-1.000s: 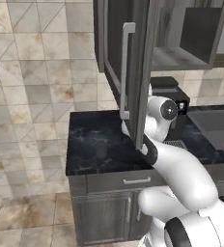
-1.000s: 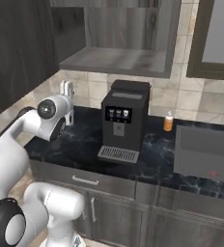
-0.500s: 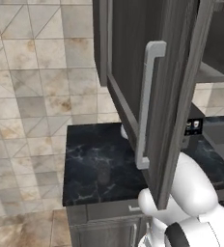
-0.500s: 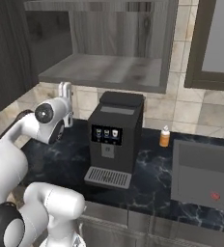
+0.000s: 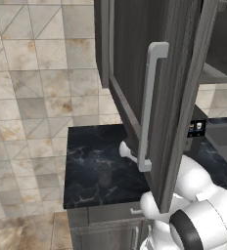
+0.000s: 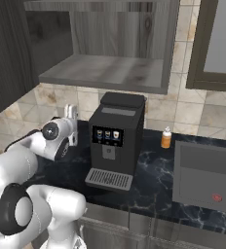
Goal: Move the glass cup from next to the sink to the open cabinet. Then, move the bowl with the lemon to the fridge to clear the area for faucet cleaning.
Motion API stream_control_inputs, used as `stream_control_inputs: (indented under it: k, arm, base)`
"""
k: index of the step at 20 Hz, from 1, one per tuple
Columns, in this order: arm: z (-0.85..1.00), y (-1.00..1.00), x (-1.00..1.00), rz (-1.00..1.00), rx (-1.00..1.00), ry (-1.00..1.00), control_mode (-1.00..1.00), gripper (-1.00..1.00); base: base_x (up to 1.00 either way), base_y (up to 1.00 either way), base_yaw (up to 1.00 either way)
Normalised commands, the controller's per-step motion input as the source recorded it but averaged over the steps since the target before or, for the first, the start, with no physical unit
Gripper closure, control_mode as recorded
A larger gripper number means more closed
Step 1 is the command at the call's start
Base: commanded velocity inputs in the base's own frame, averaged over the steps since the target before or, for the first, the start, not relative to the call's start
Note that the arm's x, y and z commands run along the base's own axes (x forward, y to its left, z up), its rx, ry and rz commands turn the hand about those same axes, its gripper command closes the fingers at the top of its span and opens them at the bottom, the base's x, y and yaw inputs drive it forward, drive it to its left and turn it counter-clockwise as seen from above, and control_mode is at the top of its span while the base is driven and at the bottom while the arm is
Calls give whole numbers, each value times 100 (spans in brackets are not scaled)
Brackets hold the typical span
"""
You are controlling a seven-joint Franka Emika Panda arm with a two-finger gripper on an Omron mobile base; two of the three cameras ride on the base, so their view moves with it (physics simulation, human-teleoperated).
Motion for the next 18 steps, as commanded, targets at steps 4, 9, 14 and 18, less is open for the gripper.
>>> stream_control_inputs:
  k: [4, 9, 14, 18]
  arm:
    - [16, 14, 0, 24, 0, 80, -100, -100]
    - [51, 3, 4, 8, 0, 35, -100, -100]
    - [18, 0, -23, 0, 4, 7, -100, -100]
    - [4, -14, -86, 5, 8, 36, -100, -100]
  base:
    - [0, 0, 0]
    - [0, 0, 0]
    - [0, 0, 0]
    - [0, 0, 0]
